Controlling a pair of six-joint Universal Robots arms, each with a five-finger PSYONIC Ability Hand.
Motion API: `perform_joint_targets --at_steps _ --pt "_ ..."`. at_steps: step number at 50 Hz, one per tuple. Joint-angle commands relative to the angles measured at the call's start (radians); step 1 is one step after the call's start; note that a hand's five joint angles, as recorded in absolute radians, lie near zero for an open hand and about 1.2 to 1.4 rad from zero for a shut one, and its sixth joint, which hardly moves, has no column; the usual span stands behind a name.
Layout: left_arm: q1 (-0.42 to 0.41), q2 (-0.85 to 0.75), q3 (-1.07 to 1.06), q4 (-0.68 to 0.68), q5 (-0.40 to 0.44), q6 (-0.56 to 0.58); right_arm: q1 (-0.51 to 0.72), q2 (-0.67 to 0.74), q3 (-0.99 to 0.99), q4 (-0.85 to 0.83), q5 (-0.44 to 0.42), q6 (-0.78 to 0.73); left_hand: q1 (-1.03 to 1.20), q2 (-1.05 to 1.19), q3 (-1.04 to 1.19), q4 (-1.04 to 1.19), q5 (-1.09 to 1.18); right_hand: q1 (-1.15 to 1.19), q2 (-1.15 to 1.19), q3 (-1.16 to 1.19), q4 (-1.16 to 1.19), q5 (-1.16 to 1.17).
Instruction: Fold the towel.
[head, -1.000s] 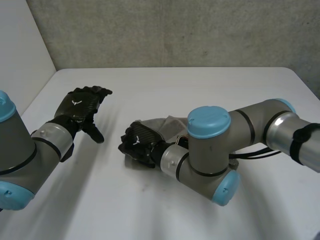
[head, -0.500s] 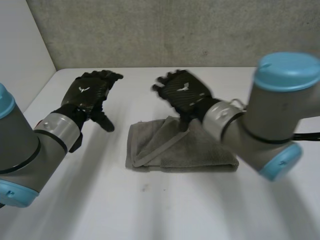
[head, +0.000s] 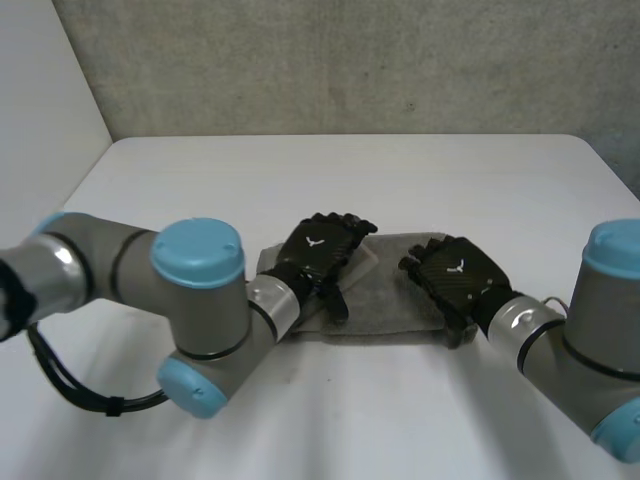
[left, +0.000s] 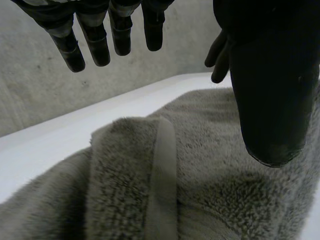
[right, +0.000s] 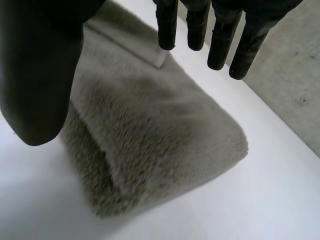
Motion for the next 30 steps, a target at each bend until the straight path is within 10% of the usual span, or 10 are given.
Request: perform_joint_targets --at_steps 1,30 --pt "-0.006 -0.108 0.133 -0.001 -0.061 0.006 0.003 0.048 0.033 -0.056 0.014 -0.035 0.06 0.059 0.06 0.06 0.061 -0.065 -0.075 -0.071 -0.086 -0.06" --pt "0.111 -0.145 0.176 -0.03 -0.344 0.092 -0.047 0.114 0.02 -0.087 0.034 -0.106 0.08 0.08 0.08 0.08 0.081 0.623 0.614 0.618 0.602 0.628"
